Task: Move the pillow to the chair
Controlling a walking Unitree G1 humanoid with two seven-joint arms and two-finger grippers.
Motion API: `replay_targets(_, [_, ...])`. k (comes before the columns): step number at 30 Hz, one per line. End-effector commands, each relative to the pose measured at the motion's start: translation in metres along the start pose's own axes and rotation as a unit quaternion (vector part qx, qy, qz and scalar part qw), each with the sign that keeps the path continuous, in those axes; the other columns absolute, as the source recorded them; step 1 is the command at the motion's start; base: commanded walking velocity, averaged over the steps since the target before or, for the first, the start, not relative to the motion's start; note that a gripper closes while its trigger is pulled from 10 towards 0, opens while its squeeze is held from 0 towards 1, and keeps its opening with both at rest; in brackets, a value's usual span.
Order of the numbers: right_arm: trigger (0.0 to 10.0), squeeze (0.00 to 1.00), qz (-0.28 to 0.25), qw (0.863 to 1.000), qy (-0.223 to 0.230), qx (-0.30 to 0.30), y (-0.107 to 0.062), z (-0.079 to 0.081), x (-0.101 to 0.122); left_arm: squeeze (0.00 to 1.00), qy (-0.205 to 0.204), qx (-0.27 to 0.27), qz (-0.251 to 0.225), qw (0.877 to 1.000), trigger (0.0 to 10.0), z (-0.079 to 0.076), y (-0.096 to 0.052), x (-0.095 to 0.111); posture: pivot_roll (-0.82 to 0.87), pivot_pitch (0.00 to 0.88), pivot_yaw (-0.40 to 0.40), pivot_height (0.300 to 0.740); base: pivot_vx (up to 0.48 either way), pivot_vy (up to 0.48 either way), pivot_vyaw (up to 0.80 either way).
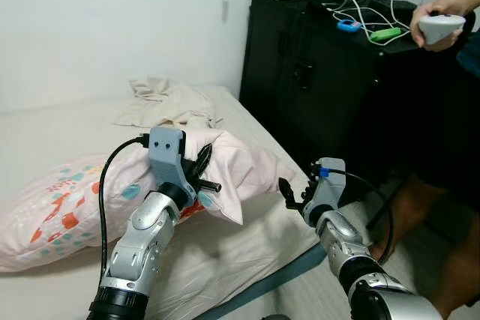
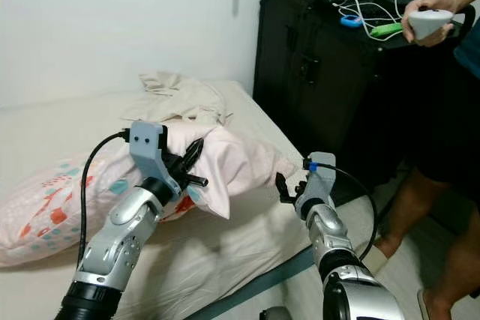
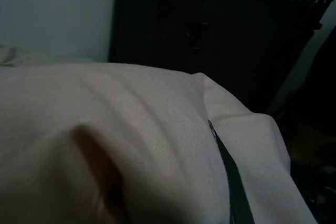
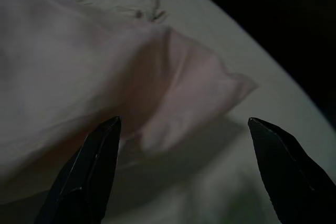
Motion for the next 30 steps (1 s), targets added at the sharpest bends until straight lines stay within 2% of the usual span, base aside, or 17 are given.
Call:
replay_targets(1, [10.0, 0.00, -0.011, 1.000, 0.000, 0.005, -0.0004, 0.0006, 0.0022, 0.00, 0.007, 0.005, -0.007, 1.000, 10.0, 0.0016, 0.0003, 0.0028, 0.09, 0.022, -0.080, 0.656, 0.000, 0.000, 0.00])
replay_targets(12, [10.0, 0.00, -0.018, 1.000, 0.012, 0.006, -0.0001, 0.0014, 0.0033, 0.00, 0.009, 0.004, -0.007, 1.000, 10.0, 0.0016, 0.0010, 0.0032, 0.09, 0.023, -0.079, 0.706, 0.000, 0.000, 0.00])
replay_targets(16, [10.0, 0.00, -0.010, 1.000, 0.011, -0.008, -0.0003, -0.0013, 0.0021, 0.00, 0.008, 0.005, -0.006, 1.000, 10.0, 0.0010, 0.0011, 0.0026, 0.09, 0.024, -0.078, 0.706, 0.000, 0.000, 0.00])
replay_targets(20, [10.0, 0.00, -0.018, 1.000, 0.010, 0.007, -0.0008, 0.0003, 0.0032, 0.00, 0.008, 0.006, -0.005, 1.000, 10.0, 0.0009, 0.0012, 0.0021, 0.09, 0.025, -0.079, 0.706, 0.000, 0.000, 0.00])
replay_targets(27, [10.0, 0.00, -0.014, 1.000, 0.002, 0.016, -0.0012, 0.0015, 0.0021, 0.00, 0.009, 0.007, -0.003, 1.000, 10.0, 0.0010, 0.0011, 0.0005, 0.09, 0.026, -0.083, 0.740, 0.000, 0.000, 0.00])
replay_targets(30, [10.0, 0.00, -0.013, 1.000, 0.002, 0.017, -0.0012, 0.0022, 0.0016, 0.00, 0.009, 0.009, -0.003, 1.000, 10.0, 0.0012, 0.0011, 0.0003, 0.08, 0.026, -0.084, 0.740, 0.000, 0.000, 0.00])
Point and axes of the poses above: a point about 5 cm out from each wrist's last joint towards the gripper, its own y axis pointing out of the wrist towards the gripper, its own x axis along the axis of the wrist's last joint, z = x × y, the point moved 1 cm from there along y, pointing out of the wrist towards the gripper, and after that the axes turned 1 degree about y, right-handed, at the moved point
